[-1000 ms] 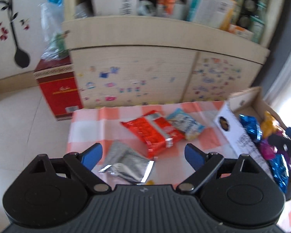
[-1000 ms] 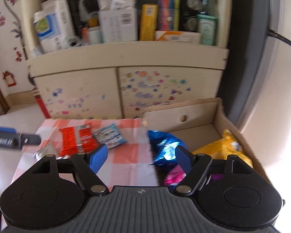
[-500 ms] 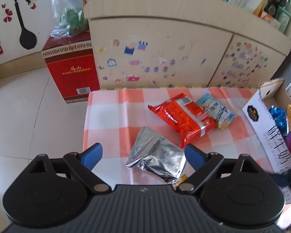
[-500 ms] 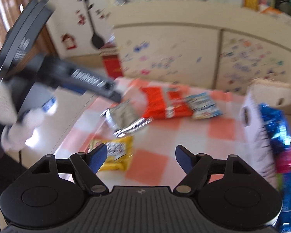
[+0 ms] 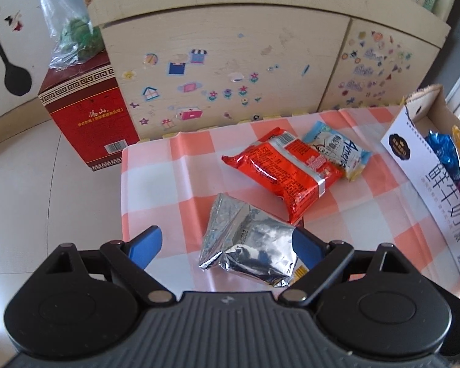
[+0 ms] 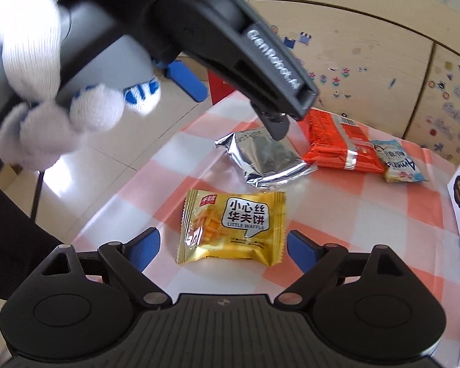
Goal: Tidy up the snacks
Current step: 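Close left tool on silver foil packet while right tool grasps yellow waffle packet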
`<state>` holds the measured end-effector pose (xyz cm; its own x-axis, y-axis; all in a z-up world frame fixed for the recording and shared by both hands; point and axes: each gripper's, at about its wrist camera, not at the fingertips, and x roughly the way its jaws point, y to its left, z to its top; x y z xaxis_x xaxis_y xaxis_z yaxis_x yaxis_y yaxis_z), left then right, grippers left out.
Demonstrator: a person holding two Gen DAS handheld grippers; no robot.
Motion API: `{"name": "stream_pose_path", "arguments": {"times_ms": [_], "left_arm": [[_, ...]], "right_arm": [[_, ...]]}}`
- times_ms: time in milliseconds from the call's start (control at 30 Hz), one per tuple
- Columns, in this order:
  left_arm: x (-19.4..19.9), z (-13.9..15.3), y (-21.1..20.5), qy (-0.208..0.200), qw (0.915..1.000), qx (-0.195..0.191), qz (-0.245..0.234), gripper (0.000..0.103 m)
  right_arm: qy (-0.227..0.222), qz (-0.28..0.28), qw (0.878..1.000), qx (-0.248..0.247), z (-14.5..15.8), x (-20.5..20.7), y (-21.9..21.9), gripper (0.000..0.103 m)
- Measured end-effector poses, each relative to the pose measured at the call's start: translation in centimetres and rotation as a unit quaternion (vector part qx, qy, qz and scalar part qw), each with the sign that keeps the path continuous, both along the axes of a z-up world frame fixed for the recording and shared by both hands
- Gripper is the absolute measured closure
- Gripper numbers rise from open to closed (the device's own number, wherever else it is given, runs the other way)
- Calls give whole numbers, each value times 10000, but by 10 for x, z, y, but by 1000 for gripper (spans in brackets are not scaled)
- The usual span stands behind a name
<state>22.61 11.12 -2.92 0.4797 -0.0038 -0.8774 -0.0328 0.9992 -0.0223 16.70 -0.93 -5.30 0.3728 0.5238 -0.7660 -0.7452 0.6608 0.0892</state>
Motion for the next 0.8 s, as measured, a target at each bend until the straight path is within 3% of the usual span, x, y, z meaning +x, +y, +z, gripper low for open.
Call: {"name": "stream_pose_path", "arguments": {"times_ms": [267,333,433,633,800], "left_arm": [[7,-14,-8,164,9996,-81,-231,12],[8,-17,-13,182,9992,-80,-342,12],[12,-23,-23,206,9985,69,-497,12],[18,-42,-35,354,9969,350,-613,11],[18,-46,-34,339,9967,430,-595,15]], "right_arm": [[-251,6,9996,-100,-6,-6,10,8],[-254,-32,9993,-270,-10,-6,11,18],[-277,-31,9993,-250,-8,-8,8,24],[-85,-121,9996,-240,-2,-6,0,34],[34,-266,9992,-290,1,-4,-11,36]]}}
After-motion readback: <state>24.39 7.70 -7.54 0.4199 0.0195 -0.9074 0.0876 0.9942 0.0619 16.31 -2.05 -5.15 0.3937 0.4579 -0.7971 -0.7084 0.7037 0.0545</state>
